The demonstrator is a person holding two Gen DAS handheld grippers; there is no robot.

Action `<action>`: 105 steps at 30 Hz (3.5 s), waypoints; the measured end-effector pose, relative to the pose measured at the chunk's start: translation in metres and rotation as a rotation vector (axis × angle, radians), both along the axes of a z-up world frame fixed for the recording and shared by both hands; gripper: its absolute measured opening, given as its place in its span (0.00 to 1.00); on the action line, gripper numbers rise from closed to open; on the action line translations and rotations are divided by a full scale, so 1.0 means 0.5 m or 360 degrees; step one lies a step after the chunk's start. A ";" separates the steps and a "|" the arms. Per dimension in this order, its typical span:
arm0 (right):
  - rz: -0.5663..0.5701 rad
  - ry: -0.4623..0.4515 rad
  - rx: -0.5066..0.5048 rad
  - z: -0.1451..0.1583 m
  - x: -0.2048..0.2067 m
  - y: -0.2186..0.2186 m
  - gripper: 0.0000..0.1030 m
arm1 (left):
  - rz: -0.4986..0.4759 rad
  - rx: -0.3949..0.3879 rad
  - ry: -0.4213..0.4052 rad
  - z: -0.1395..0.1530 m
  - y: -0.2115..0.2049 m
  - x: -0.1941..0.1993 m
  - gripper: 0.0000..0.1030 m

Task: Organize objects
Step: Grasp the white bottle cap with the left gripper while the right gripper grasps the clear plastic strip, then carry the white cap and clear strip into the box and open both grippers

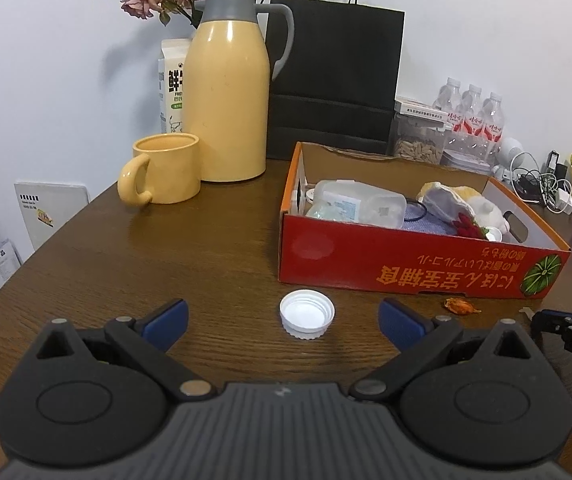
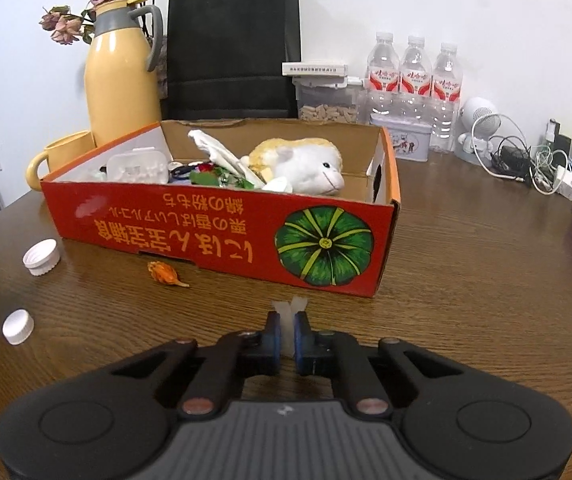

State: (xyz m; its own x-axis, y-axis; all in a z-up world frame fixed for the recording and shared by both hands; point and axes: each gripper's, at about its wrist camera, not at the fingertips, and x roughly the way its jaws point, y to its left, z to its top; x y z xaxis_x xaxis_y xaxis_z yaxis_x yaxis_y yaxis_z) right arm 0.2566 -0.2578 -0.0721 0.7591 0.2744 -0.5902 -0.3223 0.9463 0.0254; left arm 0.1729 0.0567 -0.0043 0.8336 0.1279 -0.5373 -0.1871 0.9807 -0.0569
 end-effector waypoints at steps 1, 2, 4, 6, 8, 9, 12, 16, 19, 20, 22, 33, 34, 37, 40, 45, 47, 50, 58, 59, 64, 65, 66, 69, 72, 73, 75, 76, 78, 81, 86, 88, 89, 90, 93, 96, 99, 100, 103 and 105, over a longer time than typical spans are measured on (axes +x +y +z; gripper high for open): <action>0.0004 -0.0013 0.0001 0.001 -0.003 0.000 0.05 | 0.0003 0.0001 0.0004 -0.001 0.000 0.002 1.00; 0.0005 -0.0033 0.0001 0.003 -0.006 -0.001 0.05 | 0.0007 0.0002 0.0008 -0.003 0.000 0.004 1.00; 0.0004 -0.0081 0.0000 0.007 -0.016 0.000 0.05 | 0.0014 0.0007 0.0016 -0.006 0.001 0.008 1.00; 0.0002 -0.0124 0.0000 0.011 -0.026 0.000 0.05 | 0.0022 0.0021 0.0028 -0.009 0.002 0.015 1.00; -0.0002 -0.0164 -0.0005 0.015 -0.034 0.003 0.05 | 0.0022 0.0038 0.0036 -0.012 0.003 0.023 1.00; -0.0002 -0.0182 -0.0006 0.017 -0.037 0.003 0.05 | 0.0024 0.0050 0.0041 -0.014 0.004 0.028 1.00; -0.0003 -0.0217 -0.0012 0.020 -0.043 0.005 0.05 | 0.0046 0.0074 0.0066 -0.020 0.008 0.047 1.00; -0.0002 -0.0247 -0.0016 0.022 -0.050 0.006 0.05 | 0.0044 0.0083 0.0143 -0.038 0.009 0.081 1.00; 0.0009 -0.0258 -0.0025 0.024 -0.053 0.008 0.05 | 0.0042 0.0073 0.0226 -0.058 0.005 0.109 1.00; 0.0011 -0.0259 -0.0026 0.024 -0.053 0.008 0.05 | 0.0042 0.0062 0.0237 -0.063 0.004 0.119 1.00; 0.0011 -0.0259 -0.0025 0.024 -0.054 0.009 0.05 | 0.0041 0.0051 0.0248 -0.071 0.001 0.134 1.00; 0.0022 -0.0278 -0.0029 0.025 -0.057 0.011 0.05 | 0.0003 0.0054 0.0181 -0.072 -0.028 0.125 0.40; 0.0022 -0.0278 -0.0030 0.024 -0.057 0.012 0.05 | 0.0000 0.0058 0.0173 -0.070 -0.031 0.124 0.40; 0.0022 -0.0282 -0.0029 0.025 -0.057 0.011 0.05 | 0.0000 0.0061 0.0140 -0.063 -0.039 0.120 0.40; 0.0024 -0.0296 -0.0030 0.026 -0.059 0.011 0.05 | -0.0005 0.0059 0.0099 -0.055 -0.046 0.112 0.40; 0.0032 -0.0326 -0.0036 0.028 -0.065 0.014 0.05 | -0.0037 0.0056 0.0024 -0.039 -0.063 0.097 0.40; 0.0035 -0.0334 -0.0034 0.029 -0.067 0.015 0.05 | -0.0055 0.0058 0.0001 -0.034 -0.071 0.092 0.40; 0.0040 -0.0348 -0.0033 0.031 -0.070 0.018 0.05 | -0.0084 0.0054 -0.0047 -0.023 -0.083 0.080 0.40; 0.0075 -0.0444 0.0019 0.052 -0.081 0.037 0.05 | -0.0181 0.0020 -0.0164 0.018 -0.116 0.064 0.40; 0.0081 -0.0458 0.0025 0.057 -0.081 0.041 0.05 | -0.0194 0.0015 -0.0182 0.027 -0.119 0.065 0.40; 0.0119 -0.0522 0.0073 0.093 -0.075 0.060 0.05 | -0.0239 0.0014 -0.0297 0.076 -0.135 0.071 0.40; 0.0125 -0.0541 0.0078 0.102 -0.073 0.064 0.05 | -0.0245 0.0016 -0.0319 0.085 -0.139 0.074 0.40; 0.0130 -0.0558 0.0083 0.110 -0.070 0.069 0.05 | -0.0253 0.0017 -0.0338 0.094 -0.143 0.078 0.40; 0.0145 -0.0615 0.0084 0.139 -0.058 0.083 0.05 | -0.0262 0.0019 -0.0387 0.116 -0.153 0.091 0.40; 0.0147 -0.0667 0.0085 0.165 -0.038 0.096 0.05 | -0.0255 0.0012 -0.0422 0.132 -0.156 0.109 0.40; 0.0144 -0.0679 0.0085 0.172 -0.030 0.100 0.05 | -0.0248 0.0006 -0.0432 0.136 -0.156 0.116 0.40; 0.0132 -0.0688 0.0085 0.184 -0.013 0.107 0.05 | -0.0229 -0.0009 -0.0451 0.143 -0.152 0.130 0.40; 0.0127 -0.0690 0.0087 0.188 -0.003 0.111 0.05 | -0.0215 -0.0017 -0.0458 0.146 -0.149 0.139 0.40; 0.0122 -0.0689 0.0096 0.194 0.015 0.117 0.05 | -0.0193 -0.0037 -0.0468 0.152 -0.143 0.157 0.40; 0.0109 -0.0687 0.0110 0.198 0.046 0.127 0.05 | -0.0168 -0.0065 -0.0468 0.153 -0.134 0.184 0.40; 0.0083 -0.0641 0.0155 0.188 0.099 0.135 0.05 | -0.0138 -0.0081 -0.0438 0.137 -0.127 0.229 0.40; 0.0070 -0.0617 0.0169 0.179 0.117 0.134 0.05 | -0.0133 -0.0078 -0.0415 0.126 -0.127 0.250 0.40; 0.0062 -0.0605 0.0175 0.173 0.126 0.132 0.05 | -0.0131 -0.0072 -0.0408 0.122 -0.126 0.259 0.40; 0.0059 -0.0589 0.0179 0.167 0.134 0.130 0.05 | -0.0126 -0.0064 -0.0403 0.118 -0.125 0.269 0.40; 0.0046 -0.0528 0.0183 0.145 0.157 0.120 0.05 | -0.0119 -0.0043 -0.0375 0.105 -0.120 0.294 0.40; 0.0015 -0.0485 0.0187 0.130 0.174 0.109 0.05 | -0.0119 -0.0020 -0.0349 0.090 -0.114 0.305 0.40; -0.0002 -0.0461 0.0186 0.123 0.181 0.103 0.05 | -0.0111 -0.0008 -0.0331 0.081 -0.111 0.310 0.40; -0.0001 -0.0453 0.0184 0.120 0.182 0.104 0.05 | -0.0114 -0.0001 -0.0327 0.079 -0.113 0.310 0.40; 0.0008 -0.0444 0.0170 0.117 0.181 0.108 0.05 | -0.0135 0.0022 -0.0319 0.074 -0.118 0.308 0.40; 0.0020 -0.0434 0.0158 0.116 0.180 0.109 0.06 | -0.0156 0.0033 -0.0305 0.071 -0.122 0.309 0.41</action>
State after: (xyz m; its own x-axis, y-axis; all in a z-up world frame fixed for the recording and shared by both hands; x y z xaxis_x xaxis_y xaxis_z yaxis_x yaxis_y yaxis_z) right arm 0.3469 -0.2031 -0.0140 0.8822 0.3312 -0.3347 -0.3418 0.9393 0.0286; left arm 0.3273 -0.0042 0.0311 0.9292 0.0504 -0.3661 -0.0784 0.9950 -0.0620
